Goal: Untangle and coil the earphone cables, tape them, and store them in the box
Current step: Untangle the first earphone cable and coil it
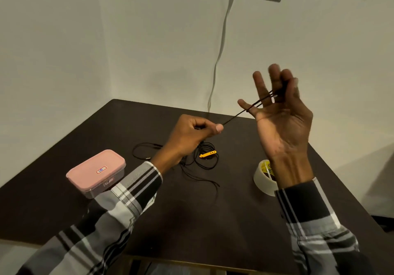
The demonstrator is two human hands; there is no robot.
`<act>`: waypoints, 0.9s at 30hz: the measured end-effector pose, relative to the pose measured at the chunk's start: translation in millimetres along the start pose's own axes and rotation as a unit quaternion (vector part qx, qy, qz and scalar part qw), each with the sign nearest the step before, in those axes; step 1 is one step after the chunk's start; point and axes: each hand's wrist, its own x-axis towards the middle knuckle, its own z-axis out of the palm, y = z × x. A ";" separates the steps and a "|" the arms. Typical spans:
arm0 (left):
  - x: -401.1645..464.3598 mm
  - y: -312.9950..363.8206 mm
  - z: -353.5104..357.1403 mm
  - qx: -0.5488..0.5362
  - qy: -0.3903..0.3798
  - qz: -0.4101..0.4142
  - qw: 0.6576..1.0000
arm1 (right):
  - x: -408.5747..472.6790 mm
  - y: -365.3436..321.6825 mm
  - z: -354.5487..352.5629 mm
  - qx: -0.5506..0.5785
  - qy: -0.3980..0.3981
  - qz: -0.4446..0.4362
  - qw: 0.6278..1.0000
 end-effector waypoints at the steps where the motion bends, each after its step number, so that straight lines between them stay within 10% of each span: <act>1: -1.0 0.5 1.1 0.013 -0.003 0.005 1.000 | 1.9 5.3 -4.1 -0.076 0.002 -0.012 0.997; 7: -3.0 10.2 -7.5 0.066 0.001 0.054 0.996 | 2.6 27.0 -31.1 -0.498 -0.119 -0.030 0.858; 15: 6.1 34.2 -30.3 0.067 0.024 0.118 0.990 | -1.8 24.8 -41.8 -0.519 -0.253 0.113 0.809; 19: 12.1 38.5 -32.0 0.004 0.039 0.095 0.995 | -13.9 15.5 -43.5 -0.293 -0.291 0.211 0.886; 27: 9.7 4.1 -12.4 -0.027 0.026 0.001 0.999 | -13.7 0.5 -6.8 0.106 -0.152 0.058 0.981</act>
